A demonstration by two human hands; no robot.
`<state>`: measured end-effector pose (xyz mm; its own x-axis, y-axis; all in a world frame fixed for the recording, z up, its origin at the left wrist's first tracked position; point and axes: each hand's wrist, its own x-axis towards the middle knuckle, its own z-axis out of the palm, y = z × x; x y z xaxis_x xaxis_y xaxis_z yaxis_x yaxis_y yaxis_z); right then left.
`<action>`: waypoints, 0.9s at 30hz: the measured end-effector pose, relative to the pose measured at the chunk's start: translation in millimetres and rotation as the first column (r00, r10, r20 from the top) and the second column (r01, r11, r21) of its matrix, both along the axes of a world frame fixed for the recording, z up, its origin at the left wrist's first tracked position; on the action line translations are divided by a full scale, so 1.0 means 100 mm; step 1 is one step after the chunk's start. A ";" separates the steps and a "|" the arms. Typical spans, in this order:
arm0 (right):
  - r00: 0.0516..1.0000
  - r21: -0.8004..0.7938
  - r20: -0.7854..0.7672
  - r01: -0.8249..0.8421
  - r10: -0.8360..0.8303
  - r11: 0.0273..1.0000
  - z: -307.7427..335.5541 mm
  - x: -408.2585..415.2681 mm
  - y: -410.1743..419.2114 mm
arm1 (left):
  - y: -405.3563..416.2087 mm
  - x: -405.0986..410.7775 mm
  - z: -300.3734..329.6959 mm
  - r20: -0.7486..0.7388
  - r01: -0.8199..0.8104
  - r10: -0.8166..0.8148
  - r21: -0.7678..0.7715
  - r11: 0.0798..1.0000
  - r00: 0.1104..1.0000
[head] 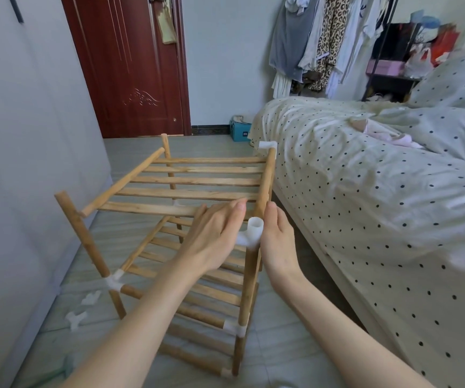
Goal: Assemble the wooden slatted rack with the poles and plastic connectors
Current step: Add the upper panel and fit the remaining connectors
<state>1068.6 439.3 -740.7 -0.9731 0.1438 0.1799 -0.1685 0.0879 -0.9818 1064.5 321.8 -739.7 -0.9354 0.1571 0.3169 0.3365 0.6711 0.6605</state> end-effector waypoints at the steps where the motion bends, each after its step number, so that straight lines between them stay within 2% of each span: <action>1: 1.000 -0.026 0.009 -0.005 0.006 1.000 0.00 -0.01 -0.01 | 0.01 0.00 0.00 -0.012 0.007 -0.007 -0.012 1.000 1.000; 7: 0.977 -0.219 0.151 -0.114 0.149 0.969 0.00 -0.14 0.13 | -0.04 0.04 0.05 -0.196 0.086 -0.074 0.051 0.995 0.978; 11: 0.920 -0.347 0.215 -0.243 0.329 0.906 -0.03 -0.19 0.21 | 0.00 0.19 0.06 -0.150 0.071 -0.095 -0.161 0.984 0.984; 13: 0.896 -0.411 0.235 -0.261 0.378 0.873 -0.02 -0.21 0.24 | 0.07 0.26 0.06 -0.083 0.003 -0.011 -0.095 0.996 0.996; 16: 0.860 -0.536 0.281 -0.228 0.427 0.813 0.00 -0.25 0.25 | 0.20 0.34 0.07 -0.067 -0.092 0.095 0.055 0.994 0.993; 20: 0.847 -0.555 0.317 -0.199 0.426 0.808 0.03 -0.30 0.20 | 0.30 0.38 0.08 0.035 -0.227 0.224 0.161 0.961 0.974; 23: 0.827 -0.603 0.323 -0.194 0.459 0.774 0.07 -0.31 0.13 | 0.30 0.36 0.11 0.059 -0.284 0.280 0.064 0.957 0.958; 27: 0.884 -0.585 0.310 -0.114 0.351 0.803 0.14 -0.39 0.09 | 0.33 0.37 0.11 -0.041 -0.240 0.237 -0.106 0.965 0.971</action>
<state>1030.0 448.3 -726.9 -0.9580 -0.1390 -0.2507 0.2867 -0.4615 -0.8395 1101.8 354.9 -728.5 -0.9409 -0.0340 0.3370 0.1756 0.8018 0.5713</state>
